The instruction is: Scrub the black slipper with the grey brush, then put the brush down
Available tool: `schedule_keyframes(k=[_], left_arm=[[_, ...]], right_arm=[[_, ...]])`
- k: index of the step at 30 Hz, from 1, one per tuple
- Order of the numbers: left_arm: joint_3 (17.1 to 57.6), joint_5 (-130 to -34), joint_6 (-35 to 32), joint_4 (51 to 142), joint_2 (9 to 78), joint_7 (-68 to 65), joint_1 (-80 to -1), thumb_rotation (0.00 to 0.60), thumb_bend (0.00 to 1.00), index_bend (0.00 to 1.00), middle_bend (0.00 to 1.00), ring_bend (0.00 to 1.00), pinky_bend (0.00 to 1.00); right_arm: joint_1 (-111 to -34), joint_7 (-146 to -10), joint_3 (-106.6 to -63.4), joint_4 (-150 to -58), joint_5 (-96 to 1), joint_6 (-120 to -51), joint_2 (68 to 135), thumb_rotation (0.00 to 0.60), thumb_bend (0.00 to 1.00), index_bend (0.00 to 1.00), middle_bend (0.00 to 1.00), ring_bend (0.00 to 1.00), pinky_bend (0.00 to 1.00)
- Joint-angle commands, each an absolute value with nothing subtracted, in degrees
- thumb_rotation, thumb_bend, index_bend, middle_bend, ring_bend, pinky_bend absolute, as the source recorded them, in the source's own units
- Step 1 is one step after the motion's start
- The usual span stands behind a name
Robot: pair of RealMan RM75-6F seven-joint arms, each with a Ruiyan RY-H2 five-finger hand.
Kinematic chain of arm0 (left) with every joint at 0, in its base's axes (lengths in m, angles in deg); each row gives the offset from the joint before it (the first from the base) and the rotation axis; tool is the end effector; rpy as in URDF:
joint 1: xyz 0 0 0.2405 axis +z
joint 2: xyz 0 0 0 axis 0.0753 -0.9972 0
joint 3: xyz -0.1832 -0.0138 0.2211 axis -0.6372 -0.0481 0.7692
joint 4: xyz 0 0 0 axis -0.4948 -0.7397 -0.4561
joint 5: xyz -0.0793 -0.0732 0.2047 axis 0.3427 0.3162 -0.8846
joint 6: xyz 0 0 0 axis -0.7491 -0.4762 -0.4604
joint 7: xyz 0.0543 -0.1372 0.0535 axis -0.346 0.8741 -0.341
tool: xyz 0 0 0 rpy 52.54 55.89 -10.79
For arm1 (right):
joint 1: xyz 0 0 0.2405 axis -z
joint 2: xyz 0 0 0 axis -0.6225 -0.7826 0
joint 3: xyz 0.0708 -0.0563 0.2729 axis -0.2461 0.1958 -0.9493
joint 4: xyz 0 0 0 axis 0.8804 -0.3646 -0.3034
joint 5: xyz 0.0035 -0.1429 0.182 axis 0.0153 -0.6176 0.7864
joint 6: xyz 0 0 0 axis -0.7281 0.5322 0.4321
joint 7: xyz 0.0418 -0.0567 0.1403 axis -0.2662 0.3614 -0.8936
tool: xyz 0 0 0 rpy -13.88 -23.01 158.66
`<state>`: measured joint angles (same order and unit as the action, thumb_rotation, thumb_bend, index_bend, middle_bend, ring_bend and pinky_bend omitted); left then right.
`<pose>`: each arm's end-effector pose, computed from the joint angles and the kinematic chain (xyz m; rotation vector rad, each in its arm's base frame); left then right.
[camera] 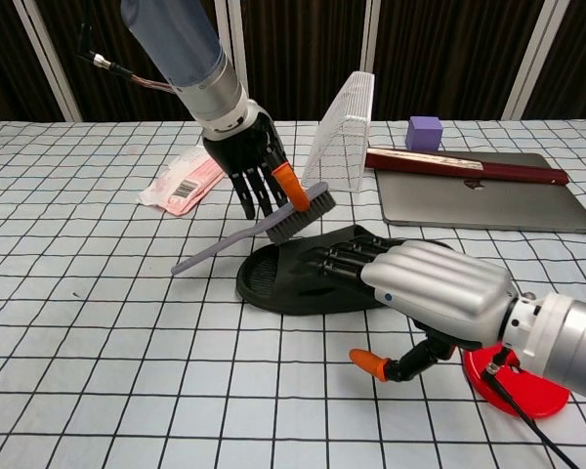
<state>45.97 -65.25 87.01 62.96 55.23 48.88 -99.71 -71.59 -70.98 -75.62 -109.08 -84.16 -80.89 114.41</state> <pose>0.0023 0.5257 -0.0774 -1.7199 -1.9480 -0.2699 -0.1658 -0.2727 -0.1002 2.2178 -0.8110 1.1661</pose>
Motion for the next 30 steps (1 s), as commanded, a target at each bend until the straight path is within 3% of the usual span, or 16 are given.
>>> schedule_keyframes(k=[1,15,30], left_arm=[[43.9,-65.8,87.4,62.2,55.7,47.9,-99.2,0.6,0.66,0.67,0.68,0.53,0.53],[37.7,-66.7,87.4,63.5,55.5,47.4,-97.1,0.6,0.66,0.67,0.68,0.53,0.53],[41.1,-71.0,91.4,65.5,52.3,48.6,-96.1,0.6,0.66,0.67,0.68,0.53,0.53]], right_arm=[[-71.9,-71.9,-75.3,-108.4,-84.1,-81.3,114.8,0.524,0.51,0.0,0.01,0.0,0.0],[-72.6,-76.7,-72.8,-105.7,-85.3,-84.1,116.6,0.528,0.55,0.0,0.07,0.0,0.0],[-73.0,-76.9,-72.1,-104.7,-84.4,-84.2,117.7,0.524,0.55,0.0,0.07,0.0,0.0]])
